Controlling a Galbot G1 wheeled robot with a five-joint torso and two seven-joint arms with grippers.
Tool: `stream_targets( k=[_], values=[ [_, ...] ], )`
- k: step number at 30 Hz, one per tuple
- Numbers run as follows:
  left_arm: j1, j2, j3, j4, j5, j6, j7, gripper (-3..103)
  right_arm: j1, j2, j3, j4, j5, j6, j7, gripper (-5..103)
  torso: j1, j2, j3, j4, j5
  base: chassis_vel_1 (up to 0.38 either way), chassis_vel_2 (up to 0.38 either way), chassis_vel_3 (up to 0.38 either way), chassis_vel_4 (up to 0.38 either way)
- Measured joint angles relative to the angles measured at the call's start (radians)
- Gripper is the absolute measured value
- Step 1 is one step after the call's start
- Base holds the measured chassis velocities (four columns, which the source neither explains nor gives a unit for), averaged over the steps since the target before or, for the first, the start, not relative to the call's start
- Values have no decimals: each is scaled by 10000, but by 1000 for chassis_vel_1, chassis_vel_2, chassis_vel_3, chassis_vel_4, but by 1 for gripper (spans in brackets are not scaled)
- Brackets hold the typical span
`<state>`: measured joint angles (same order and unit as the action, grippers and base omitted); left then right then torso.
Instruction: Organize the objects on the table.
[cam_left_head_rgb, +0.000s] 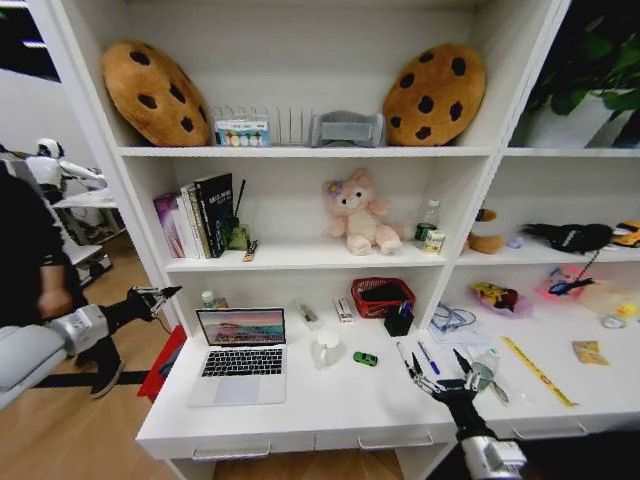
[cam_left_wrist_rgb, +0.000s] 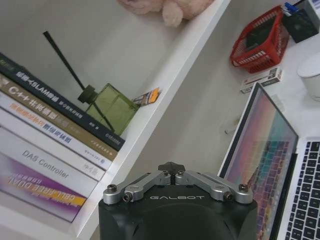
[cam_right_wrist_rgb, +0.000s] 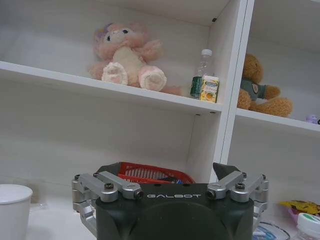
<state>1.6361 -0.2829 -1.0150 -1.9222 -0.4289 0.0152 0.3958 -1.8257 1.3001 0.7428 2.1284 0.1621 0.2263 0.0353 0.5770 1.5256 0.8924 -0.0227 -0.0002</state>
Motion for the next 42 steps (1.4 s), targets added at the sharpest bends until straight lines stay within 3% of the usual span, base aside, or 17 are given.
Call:
stream_targets(
  k=[3, 9, 13, 15, 20, 25, 31, 35, 42],
  values=[
    [-198, 1098, 463, -46, -341, 355, 73, 0, 189, 40, -92, -233, -21, 13, -16, 100, 0, 1, 0, 0, 2, 0, 0, 0, 0],
    [-103, 1766, 358, 146, -345, 308, 423, 0, 313, 91, -171, -396, -62, 13, -32, 100, -1, 1, -1, 2, 0, 0, 0, 0, 0],
    [113, 2865, 150, 374, -425, 250, 626, 0, 441, 111, -265, -499, -81, 5, -52, 100, 0, 1, 0, 0, 5, 0, 0, 0, 0],
    [221, 3096, 140, 339, -509, 357, 594, 0, 475, 123, -286, -539, -89, 2, -59, 100, 0, 1, 0, -2, 5, 0, 0, 0, 0],
    [465, 3340, 205, 189, -570, 513, 505, 0, 521, 148, -315, -612, -98, -12, -64, 100, 0, 1, 0, -1, 4, 0, 0, 0, 0],
    [493, 3259, 249, -306, -951, 1108, -69, 0, 549, -17, -382, -659, -23, -130, -68, 100, -1, 1, 0, 0, 2, 0, 0, 0, 0],
    [598, 3451, 274, -161, -865, 1191, -317, 0, 753, -237, -396, -660, 130, -318, -63, 100, -1, 1, 0, 3, 1, 0, 0, 0, 0],
    [855, 3908, 79, 11, -853, 1190, -289, 0, 831, -283, -391, -767, 153, -332, -60, 100, -1, 1, -1, 1, 3, 0, 0, 0, 0],
    [2377, 4797, -735, 111, -867, 1181, -327, 0, 865, -195, -405, -952, 82, -245, -97, 100, -1, 0, 0, 0, 2, 0, 0, 0, 0]
  ],
)
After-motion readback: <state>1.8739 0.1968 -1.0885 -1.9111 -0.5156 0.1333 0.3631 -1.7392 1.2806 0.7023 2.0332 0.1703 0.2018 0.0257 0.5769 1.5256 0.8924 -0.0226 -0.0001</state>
